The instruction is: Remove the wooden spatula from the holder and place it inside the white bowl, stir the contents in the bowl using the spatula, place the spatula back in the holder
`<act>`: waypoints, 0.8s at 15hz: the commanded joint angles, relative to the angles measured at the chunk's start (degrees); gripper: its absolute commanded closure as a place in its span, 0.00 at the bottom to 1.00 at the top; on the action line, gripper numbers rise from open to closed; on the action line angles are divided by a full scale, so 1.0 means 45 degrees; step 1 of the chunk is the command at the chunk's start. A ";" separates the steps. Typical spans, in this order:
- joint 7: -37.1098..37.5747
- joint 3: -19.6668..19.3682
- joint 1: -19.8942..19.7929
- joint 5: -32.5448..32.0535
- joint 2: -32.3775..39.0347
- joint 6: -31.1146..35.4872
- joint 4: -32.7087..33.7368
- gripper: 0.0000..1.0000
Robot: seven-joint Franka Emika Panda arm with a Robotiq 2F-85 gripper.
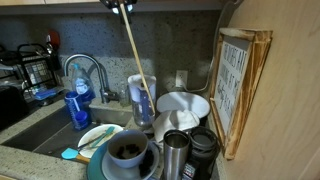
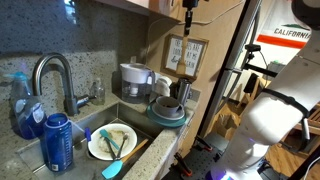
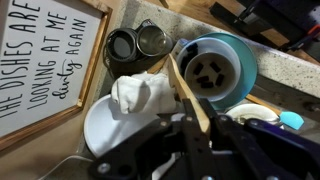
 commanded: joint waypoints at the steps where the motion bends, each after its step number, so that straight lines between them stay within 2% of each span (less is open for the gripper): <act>1: 0.0622 0.0097 0.0126 0.0317 -0.0238 0.0541 -0.0692 0.97; 12: 0.0953 -0.0029 0.0176 0.1432 -0.0790 0.1609 -0.3056 0.97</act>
